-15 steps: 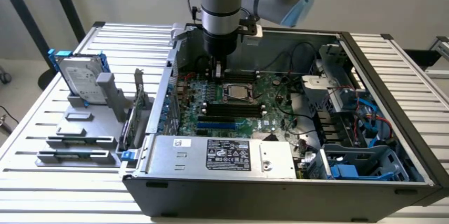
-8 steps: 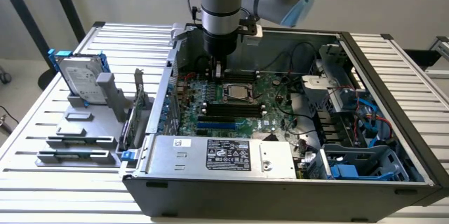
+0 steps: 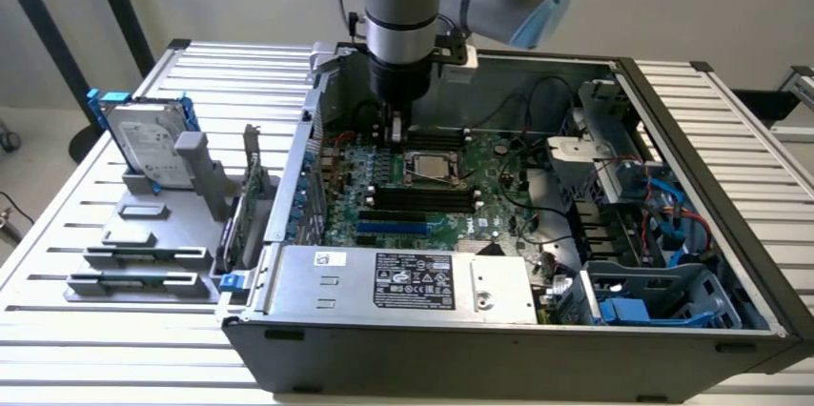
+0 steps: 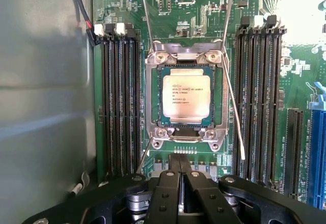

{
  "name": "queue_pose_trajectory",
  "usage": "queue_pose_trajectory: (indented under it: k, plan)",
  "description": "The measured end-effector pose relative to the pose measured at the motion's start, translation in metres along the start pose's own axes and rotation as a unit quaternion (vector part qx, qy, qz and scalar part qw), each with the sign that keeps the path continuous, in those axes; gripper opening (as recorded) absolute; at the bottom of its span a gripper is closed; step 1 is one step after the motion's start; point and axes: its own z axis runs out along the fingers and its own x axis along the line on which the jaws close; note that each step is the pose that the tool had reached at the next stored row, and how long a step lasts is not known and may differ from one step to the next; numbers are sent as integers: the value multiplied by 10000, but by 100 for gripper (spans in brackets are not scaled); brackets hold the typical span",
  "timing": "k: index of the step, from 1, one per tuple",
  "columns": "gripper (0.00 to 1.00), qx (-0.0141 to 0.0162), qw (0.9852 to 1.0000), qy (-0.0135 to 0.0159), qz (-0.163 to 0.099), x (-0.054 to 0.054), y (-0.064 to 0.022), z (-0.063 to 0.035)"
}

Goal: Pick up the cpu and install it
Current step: 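Close the cpu cover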

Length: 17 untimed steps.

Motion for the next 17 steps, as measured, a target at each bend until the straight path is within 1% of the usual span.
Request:
queue_pose_trajectory:
  k: [5,7,9,10,14,17]
  plan:
    - [11,2,10000,5,0,-89,36,-118]
    - [11,3,10000,10,1,-120,64,-155]
    - [11,6,10000,14,0,-143,113,-172]
    - [11,8,10000,15,1,-152,149,-178]
    - [11,16,10000,30,3,-166,334,-199]
    - [11,23,10000,40,3,-162,468,-236]
